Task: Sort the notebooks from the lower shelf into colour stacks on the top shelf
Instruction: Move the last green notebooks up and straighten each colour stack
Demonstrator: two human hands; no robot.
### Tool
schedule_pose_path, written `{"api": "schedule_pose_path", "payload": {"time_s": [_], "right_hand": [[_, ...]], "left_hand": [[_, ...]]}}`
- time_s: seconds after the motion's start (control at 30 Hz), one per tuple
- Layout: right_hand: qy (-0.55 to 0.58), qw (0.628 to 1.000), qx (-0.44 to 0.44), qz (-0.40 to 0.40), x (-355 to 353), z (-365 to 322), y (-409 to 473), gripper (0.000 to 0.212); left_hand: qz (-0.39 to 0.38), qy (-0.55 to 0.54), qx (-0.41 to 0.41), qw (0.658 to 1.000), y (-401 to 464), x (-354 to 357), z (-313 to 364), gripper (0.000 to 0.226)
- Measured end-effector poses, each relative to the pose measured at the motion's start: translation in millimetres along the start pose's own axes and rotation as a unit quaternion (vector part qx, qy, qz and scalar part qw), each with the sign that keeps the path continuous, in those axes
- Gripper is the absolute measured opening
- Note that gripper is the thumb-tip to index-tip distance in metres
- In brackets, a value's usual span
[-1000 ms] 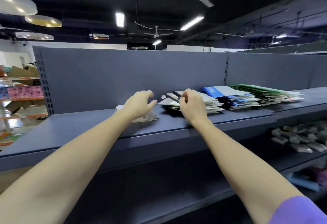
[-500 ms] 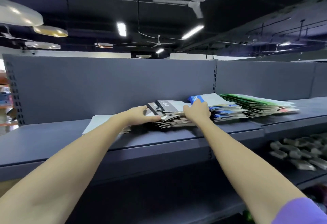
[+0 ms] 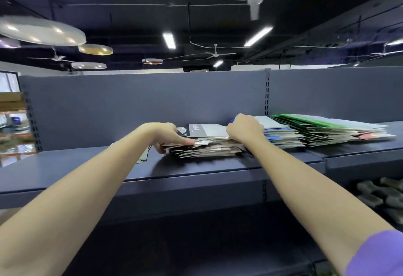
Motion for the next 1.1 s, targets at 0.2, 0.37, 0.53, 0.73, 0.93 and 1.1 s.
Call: {"api": "schedule_pose_path", "payload": {"time_s": [0.2,0.37,0.53,0.73,0.93,1.1], "right_hand": [[-0.028,0.996,-0.065,0.053,-13.2,-14.7,1.4,0.023],[0.017,0.998,-0.048,-0.039,10.7,-22.9,0.9,0.023],[-0.070,0.994,-0.088,-0.016,20.1,-30.7,-17.3,0.040],[-0.009,0.995,-0.079,-0.068,35.2,-24.1,-18.9,0.056],[0.071,0.997,-0.029,0.003,40.7,-15.4,-23.1,0.059],[0.095,0.995,0.002,0.006,43.6,-16.7,-28.7,0.065]], "left_hand": [[0.028,-0.029,-0.084,0.996,-3.5,-3.7,2.5,0.085],[0.109,-0.068,-0.107,0.986,2.2,-2.5,-5.5,0.065],[0.134,-0.171,-0.107,0.970,13.9,11.3,-16.8,0.062],[0.157,-0.260,-0.108,0.946,14.7,7.8,-22.2,0.058],[0.176,-0.367,-0.105,0.907,32.9,9.4,-44.1,0.108],[0.162,-0.436,-0.096,0.880,30.7,8.1,-49.6,0.091]]}}
Point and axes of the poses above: each hand's wrist, its own y-axis towards the middle knuckle, its own x-axis out of the palm, z = x × y, the point moved 10 cm from there along y, towards the middle knuckle, and after that the axes turned 2 degrees about z, right-handed, at the moved point
